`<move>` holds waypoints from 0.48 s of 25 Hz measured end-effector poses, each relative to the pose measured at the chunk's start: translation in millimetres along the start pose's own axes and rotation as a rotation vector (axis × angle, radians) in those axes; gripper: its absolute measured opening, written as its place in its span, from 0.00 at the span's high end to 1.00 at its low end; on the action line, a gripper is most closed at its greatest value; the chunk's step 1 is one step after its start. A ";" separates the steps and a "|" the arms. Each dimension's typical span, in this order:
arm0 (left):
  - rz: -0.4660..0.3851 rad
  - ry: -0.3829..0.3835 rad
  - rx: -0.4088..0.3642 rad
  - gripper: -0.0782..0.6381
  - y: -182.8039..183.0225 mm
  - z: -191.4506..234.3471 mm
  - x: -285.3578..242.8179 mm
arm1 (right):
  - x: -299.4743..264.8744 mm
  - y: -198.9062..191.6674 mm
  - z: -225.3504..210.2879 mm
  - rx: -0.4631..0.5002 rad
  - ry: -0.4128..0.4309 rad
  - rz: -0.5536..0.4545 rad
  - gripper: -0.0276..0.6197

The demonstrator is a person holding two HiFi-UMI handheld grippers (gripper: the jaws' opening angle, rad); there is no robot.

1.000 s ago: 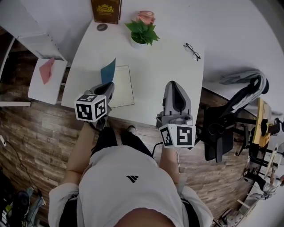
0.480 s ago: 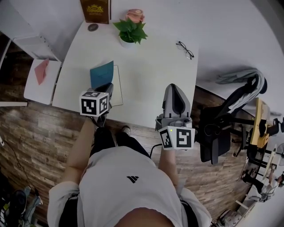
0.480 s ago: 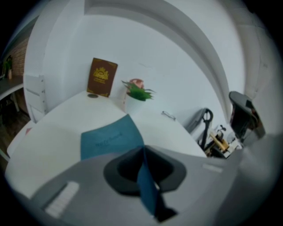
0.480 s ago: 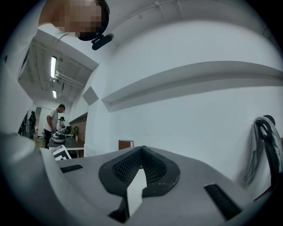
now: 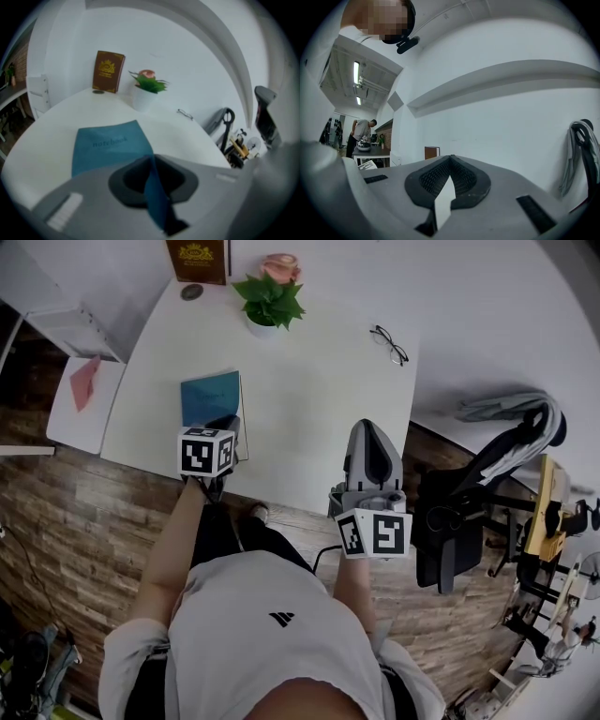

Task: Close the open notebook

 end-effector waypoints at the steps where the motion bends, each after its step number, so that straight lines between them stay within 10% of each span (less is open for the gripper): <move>1: 0.005 0.005 0.000 0.83 -1.1 0.2 -2.9 | -0.3 -1.0 -0.9 0.000 0.002 0.001 0.96; 12: 0.039 0.016 -0.035 0.74 -12.2 -4.0 -21.9 | -2.2 -7.7 -7.7 -0.001 0.027 0.007 0.96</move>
Point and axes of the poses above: the fingertips, and each gripper's own axes: x backward along the fingers, z to its left, y out of its top, the point moved 4 cm from there along x, backward along the fingers, and after that the axes turned 12 degrees about x, right-handed, at the moved point
